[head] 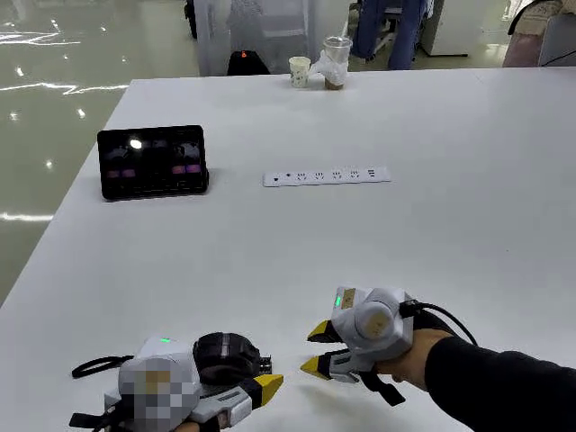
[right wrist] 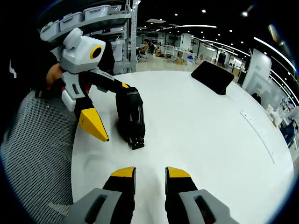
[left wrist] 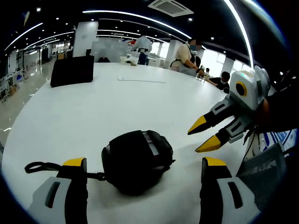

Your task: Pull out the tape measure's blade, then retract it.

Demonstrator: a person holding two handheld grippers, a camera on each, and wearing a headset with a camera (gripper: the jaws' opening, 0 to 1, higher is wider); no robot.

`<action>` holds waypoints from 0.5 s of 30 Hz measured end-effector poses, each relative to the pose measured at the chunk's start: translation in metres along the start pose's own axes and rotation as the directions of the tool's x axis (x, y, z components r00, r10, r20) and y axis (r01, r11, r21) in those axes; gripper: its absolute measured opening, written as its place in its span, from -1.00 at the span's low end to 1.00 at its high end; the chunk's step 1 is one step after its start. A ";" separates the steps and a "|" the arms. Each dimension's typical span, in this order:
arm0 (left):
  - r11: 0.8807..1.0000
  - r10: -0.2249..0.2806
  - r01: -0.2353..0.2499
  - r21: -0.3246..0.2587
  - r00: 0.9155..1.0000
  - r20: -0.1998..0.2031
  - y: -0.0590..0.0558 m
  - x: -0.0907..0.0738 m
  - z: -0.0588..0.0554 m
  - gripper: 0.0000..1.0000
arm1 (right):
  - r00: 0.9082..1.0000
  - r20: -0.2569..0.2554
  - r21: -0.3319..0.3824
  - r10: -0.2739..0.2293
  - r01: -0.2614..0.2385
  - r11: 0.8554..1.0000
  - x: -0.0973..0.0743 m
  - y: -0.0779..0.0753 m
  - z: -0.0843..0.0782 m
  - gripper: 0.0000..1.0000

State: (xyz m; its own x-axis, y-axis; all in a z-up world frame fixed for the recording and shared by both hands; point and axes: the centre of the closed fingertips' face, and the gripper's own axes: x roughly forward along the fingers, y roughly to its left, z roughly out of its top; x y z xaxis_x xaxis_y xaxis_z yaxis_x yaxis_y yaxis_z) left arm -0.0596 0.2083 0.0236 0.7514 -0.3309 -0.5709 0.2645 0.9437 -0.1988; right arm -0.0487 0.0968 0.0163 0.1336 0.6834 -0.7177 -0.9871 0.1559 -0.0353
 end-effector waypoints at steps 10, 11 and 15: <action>0.990 -0.082 0.084 0.109 0.996 -0.024 0.001 -0.014 0.002 0.98 | 0.999 0.016 0.042 -0.041 0.041 0.998 -0.025 -0.003 -0.017 -0.50; 0.989 -0.088 0.091 0.117 0.995 -0.036 0.002 -0.015 0.000 0.98 | 0.999 0.020 0.047 -0.045 0.044 0.998 -0.027 -0.004 -0.017 -0.49; 0.983 -0.114 0.123 0.138 0.991 -0.071 0.005 -0.023 -0.003 0.98 | 0.998 0.027 0.078 -0.065 0.062 0.995 -0.035 -0.006 -0.023 -0.44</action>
State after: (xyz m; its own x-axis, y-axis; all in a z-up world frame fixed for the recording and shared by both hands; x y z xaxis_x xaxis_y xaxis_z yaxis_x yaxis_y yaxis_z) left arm -0.0772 0.2208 0.0330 0.6713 -0.4351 -0.6001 0.4353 0.8867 -0.1559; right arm -0.0493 0.0553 0.0257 0.1996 0.6911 -0.6947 -0.9670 0.2534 -0.0258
